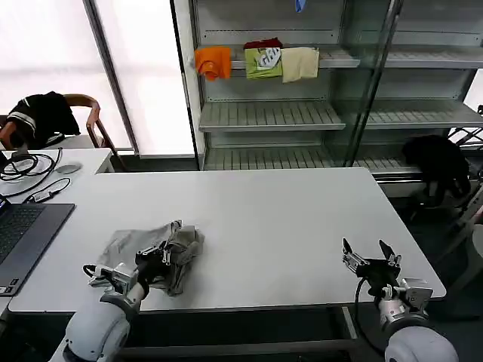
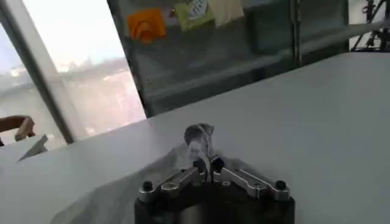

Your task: Fold and organize the clothes.

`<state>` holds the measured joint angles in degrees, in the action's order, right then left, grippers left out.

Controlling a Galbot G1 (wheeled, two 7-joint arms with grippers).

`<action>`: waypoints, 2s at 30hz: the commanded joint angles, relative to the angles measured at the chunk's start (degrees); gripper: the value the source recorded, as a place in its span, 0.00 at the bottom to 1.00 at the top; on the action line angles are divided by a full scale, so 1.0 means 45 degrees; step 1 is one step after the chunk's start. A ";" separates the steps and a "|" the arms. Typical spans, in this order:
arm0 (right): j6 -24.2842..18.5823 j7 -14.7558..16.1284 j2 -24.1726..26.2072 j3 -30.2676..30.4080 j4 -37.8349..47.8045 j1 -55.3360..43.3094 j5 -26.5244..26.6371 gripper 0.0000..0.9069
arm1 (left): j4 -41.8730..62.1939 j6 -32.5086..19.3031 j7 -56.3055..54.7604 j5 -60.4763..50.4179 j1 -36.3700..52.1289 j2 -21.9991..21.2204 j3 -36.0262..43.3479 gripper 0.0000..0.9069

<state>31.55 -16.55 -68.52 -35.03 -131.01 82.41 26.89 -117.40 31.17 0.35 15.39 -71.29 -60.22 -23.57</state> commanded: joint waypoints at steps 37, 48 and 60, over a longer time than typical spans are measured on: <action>0.0018 -0.0034 0.0117 0.1404 0.1043 -0.1559 -0.0198 1.00 | 0.0165 -0.0642 -0.1640 0.6871 -0.0046 0.1288 -0.4396 1.00; -0.0024 -0.0023 0.0275 0.1632 0.1451 -0.1955 -0.0067 1.00 | 0.1983 -0.0623 -0.1025 0.6412 -0.0612 0.0968 -0.4700 1.00; -0.0050 -0.0014 0.0319 0.1680 0.1581 -0.1992 -0.0042 1.00 | 0.2746 -0.0711 -0.0473 0.5912 -0.0707 0.0493 -0.4299 1.00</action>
<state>31.35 -16.64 -67.16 -27.73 -124.34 73.99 26.67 -109.12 27.97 -3.37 42.50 -73.89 -57.83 -41.65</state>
